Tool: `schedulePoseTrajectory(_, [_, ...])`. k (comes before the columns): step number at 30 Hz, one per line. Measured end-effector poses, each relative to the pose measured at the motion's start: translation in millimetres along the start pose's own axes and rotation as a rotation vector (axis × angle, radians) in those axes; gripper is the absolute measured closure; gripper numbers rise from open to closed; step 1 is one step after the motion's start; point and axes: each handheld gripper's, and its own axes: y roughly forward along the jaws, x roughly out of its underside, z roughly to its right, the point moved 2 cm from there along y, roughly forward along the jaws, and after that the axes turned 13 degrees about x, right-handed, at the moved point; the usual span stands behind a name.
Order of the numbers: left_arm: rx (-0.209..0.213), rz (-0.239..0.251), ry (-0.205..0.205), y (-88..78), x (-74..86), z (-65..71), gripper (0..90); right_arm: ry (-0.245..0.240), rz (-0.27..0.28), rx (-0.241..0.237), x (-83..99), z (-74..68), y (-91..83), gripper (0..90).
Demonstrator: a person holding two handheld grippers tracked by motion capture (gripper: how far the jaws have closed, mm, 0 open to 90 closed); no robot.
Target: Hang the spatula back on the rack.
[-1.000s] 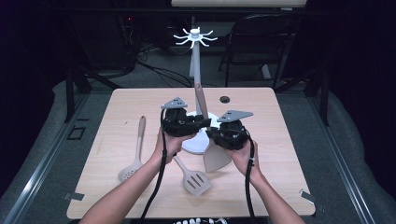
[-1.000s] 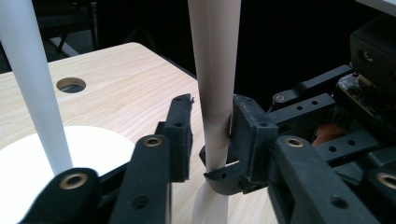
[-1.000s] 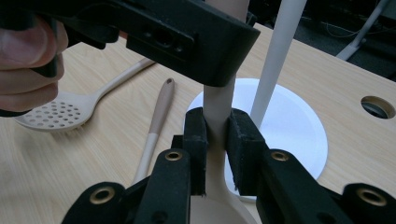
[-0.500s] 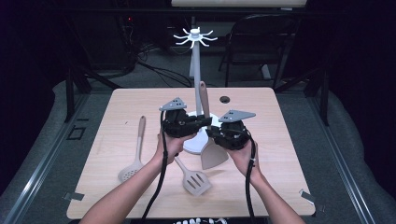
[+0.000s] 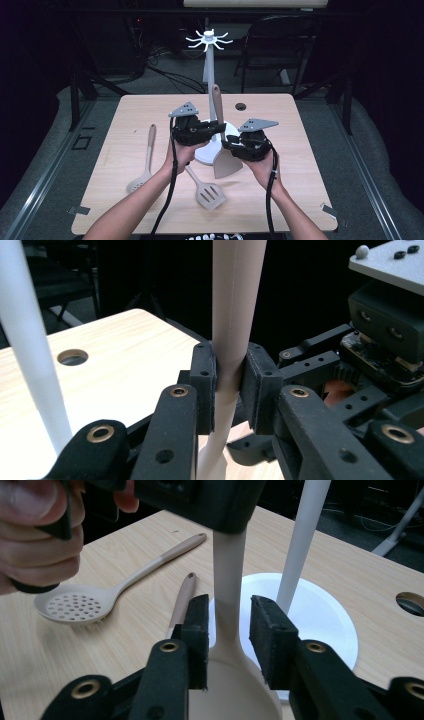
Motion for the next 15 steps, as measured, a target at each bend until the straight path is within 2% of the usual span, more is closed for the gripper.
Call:
schedulePoseTrajectory(6, [-0.017, 0.002, 0.01, -5.0, -3.3, -2.3, 77.3, -0.001, -0.001, -0.015, 5.2, 5.4, -3.4, 60.0])
schedulePoseTrajectory(7, [-0.02, 0.002, 0.012, -5.6, -3.6, -2.6, 77.3, 0.007, -0.013, -0.013, 8.3, 8.8, -4.6, 56.1])
schedulePoseTrajectory(9, [-0.025, 0.004, 0.016, -7.2, -4.4, -3.8, 77.2, 0.007, -0.017, -0.01, 9.4, 10.2, -5.2, 54.9])
schedulePoseTrajectory(11, [-0.031, 0.002, 0.017, -9.4, -5.3, -5.0, 77.3, 0.019, -0.033, -0.001, 14.2, 15.7, -6.8, 47.8])
schedulePoseTrajectory(15, [-0.036, 0.005, 0.028, -11.7, -6.7, -6.1, 77.2, 0.026, -0.049, 0.012, 19.5, 22.2, -7.8, 41.1])
